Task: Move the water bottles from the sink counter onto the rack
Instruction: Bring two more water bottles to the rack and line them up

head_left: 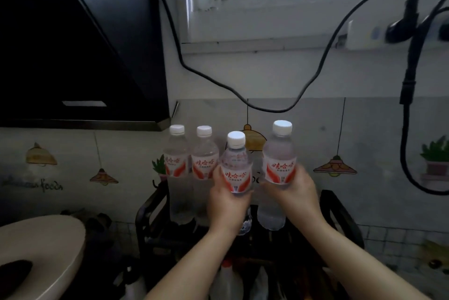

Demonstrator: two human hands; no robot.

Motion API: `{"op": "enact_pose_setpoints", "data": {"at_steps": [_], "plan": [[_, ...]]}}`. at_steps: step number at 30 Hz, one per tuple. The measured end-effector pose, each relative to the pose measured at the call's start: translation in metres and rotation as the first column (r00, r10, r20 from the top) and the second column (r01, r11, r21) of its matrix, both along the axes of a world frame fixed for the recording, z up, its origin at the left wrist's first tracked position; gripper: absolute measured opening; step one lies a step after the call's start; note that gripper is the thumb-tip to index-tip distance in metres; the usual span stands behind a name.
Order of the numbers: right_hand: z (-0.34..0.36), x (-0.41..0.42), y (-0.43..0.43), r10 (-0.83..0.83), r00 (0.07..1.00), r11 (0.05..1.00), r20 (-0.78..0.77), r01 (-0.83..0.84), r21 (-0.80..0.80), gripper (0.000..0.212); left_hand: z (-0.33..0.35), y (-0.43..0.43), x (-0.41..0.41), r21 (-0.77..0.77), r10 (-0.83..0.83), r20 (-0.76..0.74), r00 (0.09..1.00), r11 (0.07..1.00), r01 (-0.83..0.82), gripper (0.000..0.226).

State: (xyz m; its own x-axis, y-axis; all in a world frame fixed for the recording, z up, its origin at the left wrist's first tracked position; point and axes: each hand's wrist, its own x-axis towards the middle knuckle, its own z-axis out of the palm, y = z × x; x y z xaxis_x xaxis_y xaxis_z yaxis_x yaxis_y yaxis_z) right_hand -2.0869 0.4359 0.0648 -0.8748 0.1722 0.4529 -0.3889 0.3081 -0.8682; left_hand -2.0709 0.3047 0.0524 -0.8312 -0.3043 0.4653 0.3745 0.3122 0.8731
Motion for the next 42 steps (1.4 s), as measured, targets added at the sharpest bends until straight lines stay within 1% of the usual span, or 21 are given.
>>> {"op": "enact_pose_setpoints", "data": {"at_steps": [4,7,10,12,15,17,18,20,22,24,25,26,27,28,30,32,36,39,42], "plan": [[-0.006,-0.008,-0.004,-0.002,1.000,1.000,0.014,0.001,0.002,0.043,-0.004,0.002,-0.011,0.010,-0.036,-0.004,0.999,0.999,0.036,0.078],[-0.012,-0.014,-0.008,-0.009,0.998,1.000,0.064,0.008,0.016,0.043,-0.010,-0.001,-0.020,0.007,-0.037,-0.001,0.999,0.999,0.037,0.084],[-0.015,-0.020,-0.009,-0.062,0.992,0.997,0.107,0.056,0.055,0.050,-0.013,-0.006,-0.024,-0.027,-0.050,0.012,0.999,0.998,0.051,0.091],[-0.016,-0.021,-0.011,-0.074,0.991,0.995,0.110,0.067,0.068,0.051,-0.015,-0.007,-0.026,-0.062,-0.048,0.005,0.999,0.997,0.048,0.091],[-0.015,-0.018,-0.015,-0.064,0.994,0.995,0.092,0.056,0.082,0.045,-0.022,-0.006,-0.026,-0.099,-0.029,-0.008,1.000,0.995,0.028,0.088],[-0.015,-0.017,-0.015,-0.050,0.995,0.996,0.084,0.043,0.076,0.033,-0.029,-0.005,-0.024,-0.109,-0.010,-0.005,1.000,0.994,0.009,0.083],[-0.015,-0.015,-0.015,-0.037,0.996,0.996,0.081,0.031,0.080,0.030,-0.032,-0.006,-0.024,-0.112,0.010,0.003,1.000,0.994,-0.010,0.080],[-0.015,-0.014,-0.014,-0.021,0.996,0.996,0.082,0.014,0.091,0.038,-0.038,-0.006,-0.025,-0.134,0.047,0.038,0.998,0.990,-0.042,0.072],[-0.016,-0.013,-0.013,-0.016,0.996,0.995,0.092,0.007,0.097,0.049,-0.041,-0.006,-0.025,-0.167,0.048,0.086,0.995,0.985,-0.033,0.066],[-0.018,-0.010,-0.013,-0.005,0.995,0.994,0.099,-0.005,0.108,0.050,-0.042,-0.005,-0.025,-0.186,0.046,0.110,0.993,0.982,-0.025,0.064],[-0.019,-0.008,-0.012,0.006,0.994,0.993,0.112,-0.019,0.116,0.047,-0.043,-0.005,-0.025,-0.189,0.048,0.115,0.992,0.982,-0.026,0.063],[-0.020,-0.007,-0.011,0.021,0.991,0.991,0.131,-0.038,0.128,0.039,-0.042,-0.005,-0.025,-0.194,0.048,0.120,0.992,0.981,-0.024,0.064],[-0.021,-0.003,-0.011,0.046,0.986,0.987,0.162,-0.070,0.143,0.029,-0.042,-0.005,-0.025,-0.206,0.044,0.133,0.990,0.978,-0.015,0.067],[-0.023,0.000,-0.011,0.064,0.978,0.981,0.196,-0.098,0.166,0.025,-0.042,-0.004,-0.025,-0.226,0.039,0.153,0.987,0.974,-0.003,0.071],[-0.027,0.003,-0.010,0.048,0.972,0.977,0.228,-0.094,0.193,0.031,-0.042,-0.004,-0.024,-0.249,0.038,0.189,0.981,0.968,0.011,0.076],[-0.030,0.001,-0.010,-0.001,0.977,0.978,0.213,-0.043,0.205,0.032,-0.042,-0.004,-0.025,-0.249,0.055,0.191,0.980,0.969,-0.006,0.073],[-0.032,-0.006,-0.013,-0.013,0.982,0.981,0.187,-0.023,0.190,0.035,-0.041,-0.004,-0.026,-0.276,0.103,0.197,0.975,0.960,-0.046,0.070],[-0.034,-0.010,-0.015,-0.012,0.982,0.981,0.190,-0.025,0.192,0.038,-0.040,-0.006,-0.026,-0.329,0.133,0.227,0.965,0.943,-0.052,0.063],[-0.035,-0.012,-0.015,-0.028,0.982,0.979,0.189,-0.011,0.203,0.036,-0.037,-0.007,-0.026,-0.406,0.163,0.244,0.956,0.912,-0.052,0.056]]}}
